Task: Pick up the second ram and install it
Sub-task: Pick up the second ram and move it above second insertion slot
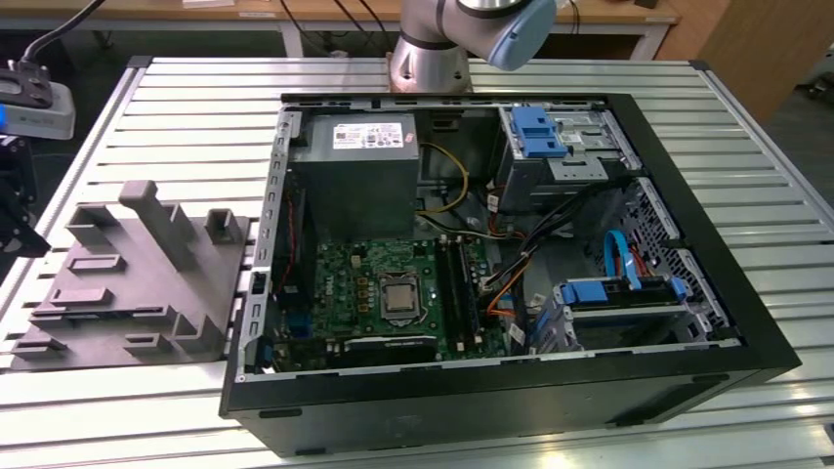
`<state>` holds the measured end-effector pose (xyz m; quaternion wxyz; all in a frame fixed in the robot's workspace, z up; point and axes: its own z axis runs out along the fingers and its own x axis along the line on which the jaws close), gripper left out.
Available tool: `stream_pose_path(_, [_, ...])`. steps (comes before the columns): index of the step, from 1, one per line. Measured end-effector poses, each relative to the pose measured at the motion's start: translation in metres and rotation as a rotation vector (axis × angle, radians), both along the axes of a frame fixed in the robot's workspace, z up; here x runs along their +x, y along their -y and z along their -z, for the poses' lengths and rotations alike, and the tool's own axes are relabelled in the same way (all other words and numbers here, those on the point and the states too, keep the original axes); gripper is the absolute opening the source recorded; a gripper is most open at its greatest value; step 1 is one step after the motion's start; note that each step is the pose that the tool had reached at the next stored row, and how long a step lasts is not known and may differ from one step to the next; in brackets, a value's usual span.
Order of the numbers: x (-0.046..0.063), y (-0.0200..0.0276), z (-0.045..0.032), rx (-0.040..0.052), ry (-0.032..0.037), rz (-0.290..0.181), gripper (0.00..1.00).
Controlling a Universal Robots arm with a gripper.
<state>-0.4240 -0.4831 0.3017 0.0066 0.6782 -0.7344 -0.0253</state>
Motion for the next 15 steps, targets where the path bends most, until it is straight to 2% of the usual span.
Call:
stream_pose_path(7, [-0.001, 0.0003, 0.0079, 0.0, -0.0001, -0.002, 0.1])
stream_pose_path(15, [-0.002, 0.0034, 0.0148, 0.0008, -0.0001, -0.022, 0.1])
